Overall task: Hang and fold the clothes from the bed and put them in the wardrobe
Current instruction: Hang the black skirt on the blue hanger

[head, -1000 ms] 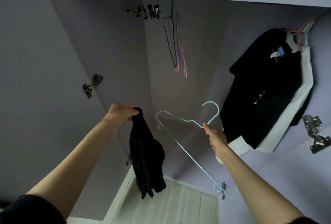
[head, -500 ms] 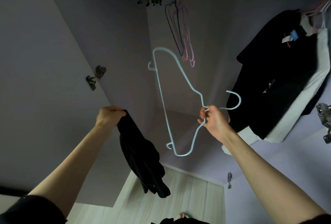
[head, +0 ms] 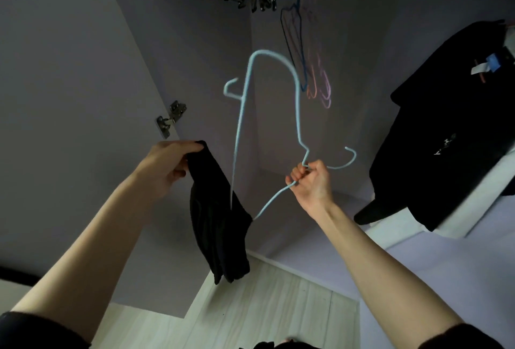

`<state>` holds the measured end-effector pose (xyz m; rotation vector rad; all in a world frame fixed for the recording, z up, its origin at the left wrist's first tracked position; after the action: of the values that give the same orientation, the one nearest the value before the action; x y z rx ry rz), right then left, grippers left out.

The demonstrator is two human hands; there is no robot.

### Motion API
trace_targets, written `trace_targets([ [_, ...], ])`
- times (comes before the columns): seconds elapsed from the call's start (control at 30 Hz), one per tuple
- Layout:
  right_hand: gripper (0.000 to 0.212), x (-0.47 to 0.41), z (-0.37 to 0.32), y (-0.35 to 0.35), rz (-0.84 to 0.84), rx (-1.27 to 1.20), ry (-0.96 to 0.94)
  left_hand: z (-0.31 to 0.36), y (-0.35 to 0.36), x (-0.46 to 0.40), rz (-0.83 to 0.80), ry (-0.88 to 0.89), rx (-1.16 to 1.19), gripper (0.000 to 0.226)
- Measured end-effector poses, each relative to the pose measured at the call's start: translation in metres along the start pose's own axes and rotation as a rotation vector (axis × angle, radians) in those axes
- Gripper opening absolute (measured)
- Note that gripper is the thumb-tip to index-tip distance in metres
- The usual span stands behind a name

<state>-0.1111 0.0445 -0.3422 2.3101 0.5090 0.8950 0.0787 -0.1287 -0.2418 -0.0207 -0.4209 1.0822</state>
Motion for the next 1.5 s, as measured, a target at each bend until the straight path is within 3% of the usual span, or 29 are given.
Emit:
trace_targets([
  [0.17,0.034,-0.011,-0.008,0.008,0.02,0.391,-0.166,0.001,-0.021,0.002,0.207,0.04,-0.032,0.012],
  [0.4,0.036,-0.011,0.011,0.012,-0.021,0.567,-0.245,-0.006,-0.015,0.004,0.132,-0.003,0.085,0.013],
  [0.5,0.035,-0.014,0.01,0.002,0.045,0.615,-0.258,-0.002,-0.03,0.002,0.166,-0.013,0.146,0.013],
  [0.63,0.038,-0.017,-0.014,-0.022,0.103,1.01,-0.419,0.003,-0.06,0.001,0.29,0.007,0.195,0.014],
  [0.77,0.035,-0.006,-0.019,-0.003,-0.08,1.296,-0.536,0.008,-0.036,0.005,0.268,0.116,-0.031,0.009],
  [1.0,0.031,0.016,-0.035,0.054,-0.313,1.57,-0.704,-0.004,-0.007,0.002,0.185,0.262,-0.432,0.01],
  [1.13,0.039,0.023,-0.044,0.072,-0.332,1.588,-0.691,-0.014,0.009,0.007,-0.016,0.305,-0.655,0.007],
  [1.3,0.034,0.033,-0.061,0.085,-0.379,1.553,-0.672,-0.011,0.009,0.004,0.069,0.558,-0.978,0.019],
  [1.5,0.03,0.037,-0.075,0.096,-0.431,1.526,-0.746,0.0,0.013,0.01,0.16,0.84,-0.833,0.017],
])
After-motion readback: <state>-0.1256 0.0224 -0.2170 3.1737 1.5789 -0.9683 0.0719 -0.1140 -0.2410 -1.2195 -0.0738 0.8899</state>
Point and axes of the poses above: each hand's wrist, its own x-axis away from the middle knuckle, its own y-axis out of the palm, z = x × y, the point moved 2 cm from there along -x, towards the middle knuckle, and after that the axes turned 8 degrees about z, right-handed, at the moved point
